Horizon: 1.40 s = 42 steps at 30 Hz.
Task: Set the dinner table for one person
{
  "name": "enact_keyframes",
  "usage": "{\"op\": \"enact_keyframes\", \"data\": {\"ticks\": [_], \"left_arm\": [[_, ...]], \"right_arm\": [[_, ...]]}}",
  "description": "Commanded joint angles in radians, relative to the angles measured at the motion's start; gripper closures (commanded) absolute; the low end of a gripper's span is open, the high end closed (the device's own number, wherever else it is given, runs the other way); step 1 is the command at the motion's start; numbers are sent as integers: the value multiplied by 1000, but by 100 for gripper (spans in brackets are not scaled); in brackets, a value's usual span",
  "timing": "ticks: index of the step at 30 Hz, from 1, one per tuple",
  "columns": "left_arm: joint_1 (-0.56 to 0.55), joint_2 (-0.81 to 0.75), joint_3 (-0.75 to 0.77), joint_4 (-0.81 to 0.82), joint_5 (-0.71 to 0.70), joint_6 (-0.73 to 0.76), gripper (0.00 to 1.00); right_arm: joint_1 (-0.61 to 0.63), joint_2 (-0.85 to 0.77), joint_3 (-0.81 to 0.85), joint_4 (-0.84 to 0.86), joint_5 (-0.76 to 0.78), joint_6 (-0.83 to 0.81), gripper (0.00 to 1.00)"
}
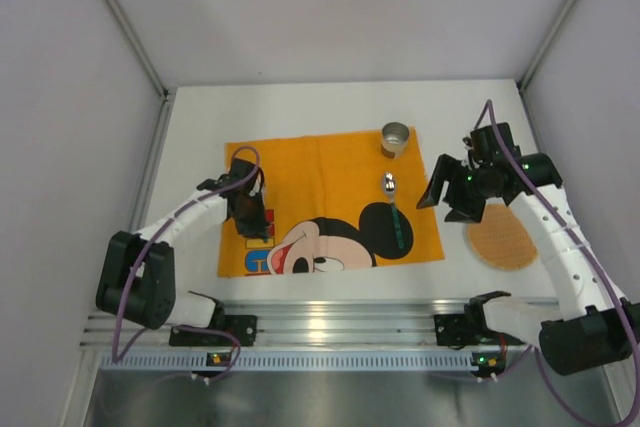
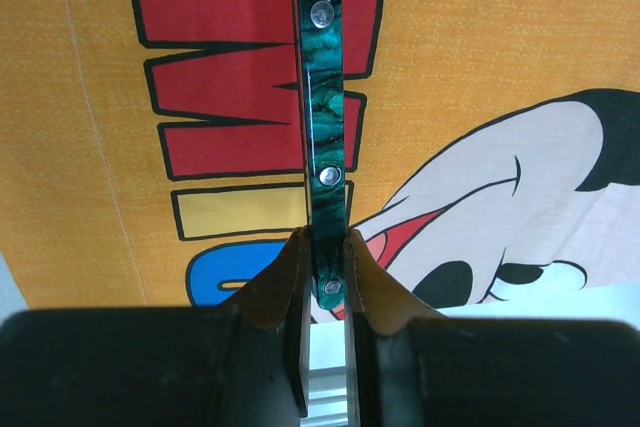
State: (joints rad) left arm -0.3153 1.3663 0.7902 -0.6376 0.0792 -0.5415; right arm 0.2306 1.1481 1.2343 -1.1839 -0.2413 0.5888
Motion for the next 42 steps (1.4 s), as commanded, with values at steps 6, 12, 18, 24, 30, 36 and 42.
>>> {"op": "enact_keyframes", "data": {"ticks": [6, 12, 18, 24, 30, 36, 42], "left_arm": [[7, 42, 127, -172, -30, -25, 69], [7, 19, 135, -269, -58, -34, 51], [5, -50, 164, -330, -70, -61, 26], [5, -69, 265, -355, -41, -60, 19], [2, -101, 262, -280, 137, -60, 20], [1, -225, 201, -241, 278, -66, 20], [1, -291, 169, -255, 284, -43, 20]], "right_arm": [[-11, -122, -190, 92, -128, -52, 24], [-8, -151, -243, 125, -150, -29, 22], [-2, -163, -213, 109, -124, -43, 22], [-27, -140, -145, 47, 34, -79, 22], [-141, -45, -136, 69, 227, -67, 24], [-221, 169, -127, 145, 384, -109, 26], [-223, 396, -43, 175, 514, -132, 26]]}}
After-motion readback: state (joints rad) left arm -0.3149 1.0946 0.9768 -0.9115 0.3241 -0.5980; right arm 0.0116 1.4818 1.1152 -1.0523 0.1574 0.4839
